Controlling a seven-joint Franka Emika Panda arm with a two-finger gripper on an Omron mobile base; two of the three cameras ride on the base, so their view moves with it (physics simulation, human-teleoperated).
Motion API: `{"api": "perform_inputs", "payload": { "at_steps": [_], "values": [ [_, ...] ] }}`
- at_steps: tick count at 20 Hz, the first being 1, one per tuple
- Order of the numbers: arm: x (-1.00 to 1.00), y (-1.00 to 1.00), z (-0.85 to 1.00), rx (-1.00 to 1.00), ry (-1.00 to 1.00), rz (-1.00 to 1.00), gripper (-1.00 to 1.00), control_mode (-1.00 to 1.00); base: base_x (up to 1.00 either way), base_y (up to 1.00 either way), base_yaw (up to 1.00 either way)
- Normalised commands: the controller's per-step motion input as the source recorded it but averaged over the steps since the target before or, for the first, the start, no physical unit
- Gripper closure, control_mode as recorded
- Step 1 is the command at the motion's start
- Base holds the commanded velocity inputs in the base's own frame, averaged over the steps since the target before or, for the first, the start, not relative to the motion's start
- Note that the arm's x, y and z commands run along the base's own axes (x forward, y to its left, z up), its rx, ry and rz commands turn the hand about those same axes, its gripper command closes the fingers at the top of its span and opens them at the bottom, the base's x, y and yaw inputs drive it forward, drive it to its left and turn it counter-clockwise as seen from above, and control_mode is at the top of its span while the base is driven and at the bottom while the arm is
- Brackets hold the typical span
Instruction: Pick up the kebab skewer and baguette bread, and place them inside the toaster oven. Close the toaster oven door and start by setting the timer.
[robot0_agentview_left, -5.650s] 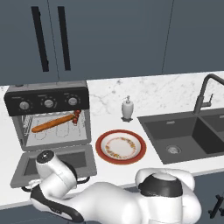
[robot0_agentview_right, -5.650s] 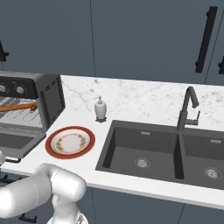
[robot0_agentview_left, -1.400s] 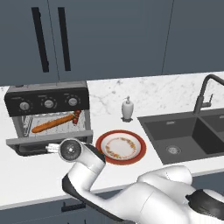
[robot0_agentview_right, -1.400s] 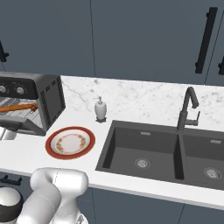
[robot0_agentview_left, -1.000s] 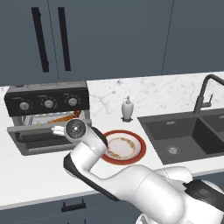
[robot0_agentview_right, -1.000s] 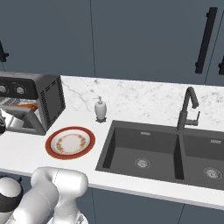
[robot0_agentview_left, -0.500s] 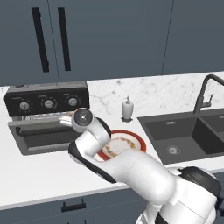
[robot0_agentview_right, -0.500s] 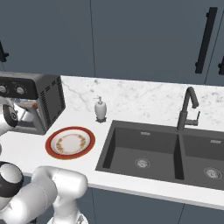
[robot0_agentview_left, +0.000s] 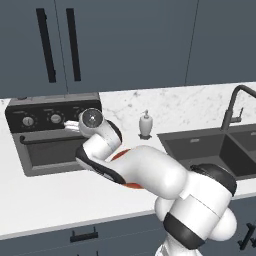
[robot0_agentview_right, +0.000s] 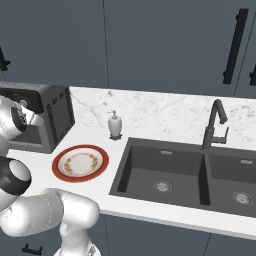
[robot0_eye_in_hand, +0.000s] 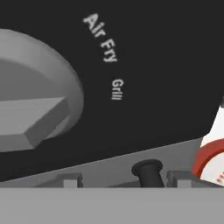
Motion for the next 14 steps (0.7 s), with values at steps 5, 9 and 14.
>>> {"api": "perform_inputs", "payload": {
  "at_steps": [5, 9, 14],
  "values": [
    [0.19, 0.0, -0.15, 0.02, 0.0, 0.0, -1.0, -1.0, 0.0, 0.0, 0.0],
    [-0.33, 0.0, 0.04, 0.04, 0.0, 0.0, -1.0, -1.0, 0.0, 0.0, 0.0],
    [-0.56, 0.06, 0.39, 0.08, 0.0, 0.0, -1.0, -1.0, 0.0, 0.0, 0.0]
  ]
}}
